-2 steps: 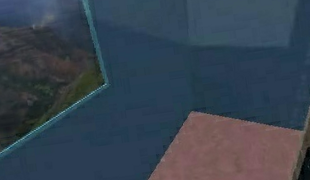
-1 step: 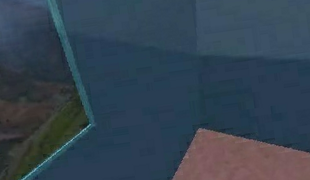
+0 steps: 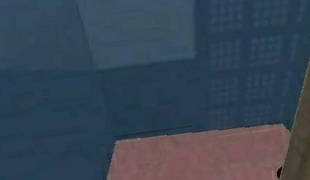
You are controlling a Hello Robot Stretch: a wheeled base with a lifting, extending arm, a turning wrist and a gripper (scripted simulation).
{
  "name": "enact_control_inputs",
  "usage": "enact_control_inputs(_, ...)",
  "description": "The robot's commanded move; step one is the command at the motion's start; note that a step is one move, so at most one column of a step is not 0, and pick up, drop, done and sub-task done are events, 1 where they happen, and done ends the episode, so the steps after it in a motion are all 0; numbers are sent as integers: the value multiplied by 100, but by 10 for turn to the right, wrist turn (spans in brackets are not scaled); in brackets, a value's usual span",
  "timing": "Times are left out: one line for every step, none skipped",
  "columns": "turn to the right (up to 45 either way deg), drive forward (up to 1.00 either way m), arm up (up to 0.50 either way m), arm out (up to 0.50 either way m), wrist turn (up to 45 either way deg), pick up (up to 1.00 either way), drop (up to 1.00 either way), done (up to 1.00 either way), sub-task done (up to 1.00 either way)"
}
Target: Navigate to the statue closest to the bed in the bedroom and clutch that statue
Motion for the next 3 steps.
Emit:
enact_control_inputs(0, 65, 0, 0, 0, 0, 0, 0, 0)
enact_control_inputs(450, 0, 0, 0, 0, 0, 0, 0, 0)
enact_control_inputs(210, 0, 0, 0, 0, 0, 0, 0, 0)
